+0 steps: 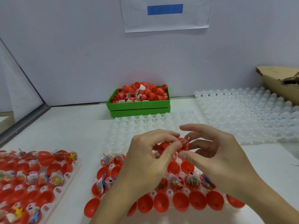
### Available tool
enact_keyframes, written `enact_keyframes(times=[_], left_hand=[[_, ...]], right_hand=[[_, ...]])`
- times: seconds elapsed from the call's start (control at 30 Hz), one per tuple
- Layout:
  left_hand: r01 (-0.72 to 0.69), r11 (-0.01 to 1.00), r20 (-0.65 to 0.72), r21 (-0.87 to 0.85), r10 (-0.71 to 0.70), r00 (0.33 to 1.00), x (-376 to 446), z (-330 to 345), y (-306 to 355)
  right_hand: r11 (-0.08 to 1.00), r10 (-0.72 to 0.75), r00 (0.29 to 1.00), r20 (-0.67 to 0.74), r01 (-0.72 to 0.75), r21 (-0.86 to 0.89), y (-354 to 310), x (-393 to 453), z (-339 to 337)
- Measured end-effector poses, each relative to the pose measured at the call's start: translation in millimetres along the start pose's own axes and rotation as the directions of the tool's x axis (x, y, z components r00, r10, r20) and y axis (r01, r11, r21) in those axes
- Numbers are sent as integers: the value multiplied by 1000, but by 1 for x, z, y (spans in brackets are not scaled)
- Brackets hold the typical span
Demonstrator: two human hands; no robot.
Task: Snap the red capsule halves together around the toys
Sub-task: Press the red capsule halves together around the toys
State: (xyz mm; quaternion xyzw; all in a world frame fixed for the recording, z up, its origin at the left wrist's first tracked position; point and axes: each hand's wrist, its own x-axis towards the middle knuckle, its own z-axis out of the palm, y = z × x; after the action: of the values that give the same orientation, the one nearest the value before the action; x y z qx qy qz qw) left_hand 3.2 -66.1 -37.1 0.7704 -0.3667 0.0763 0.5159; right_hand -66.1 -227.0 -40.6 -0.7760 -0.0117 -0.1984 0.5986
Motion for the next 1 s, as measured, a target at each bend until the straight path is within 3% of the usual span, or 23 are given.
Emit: enact_keyframes(times=[0.3, 0.47, 0.8, 1.0], left_hand=[[98, 993, -4, -60, -98, 995, -2, 4, 6], [66, 998, 137, -19, -63, 989, -2, -7, 1], [19, 1000, 70, -25, -17, 997, -1, -5, 2], [39, 997, 143, -65, -29, 989, -1, -4, 3]], right_hand=[[1000, -11, 1000, 10, 11, -10, 2, -1, 2], [1000, 5, 1000, -5, -5, 11, 5, 2, -2], [1000, -26, 999, 35, 27, -16, 3, 1, -2], [999, -41, 998, 56, 41, 1, 0, 1, -2]])
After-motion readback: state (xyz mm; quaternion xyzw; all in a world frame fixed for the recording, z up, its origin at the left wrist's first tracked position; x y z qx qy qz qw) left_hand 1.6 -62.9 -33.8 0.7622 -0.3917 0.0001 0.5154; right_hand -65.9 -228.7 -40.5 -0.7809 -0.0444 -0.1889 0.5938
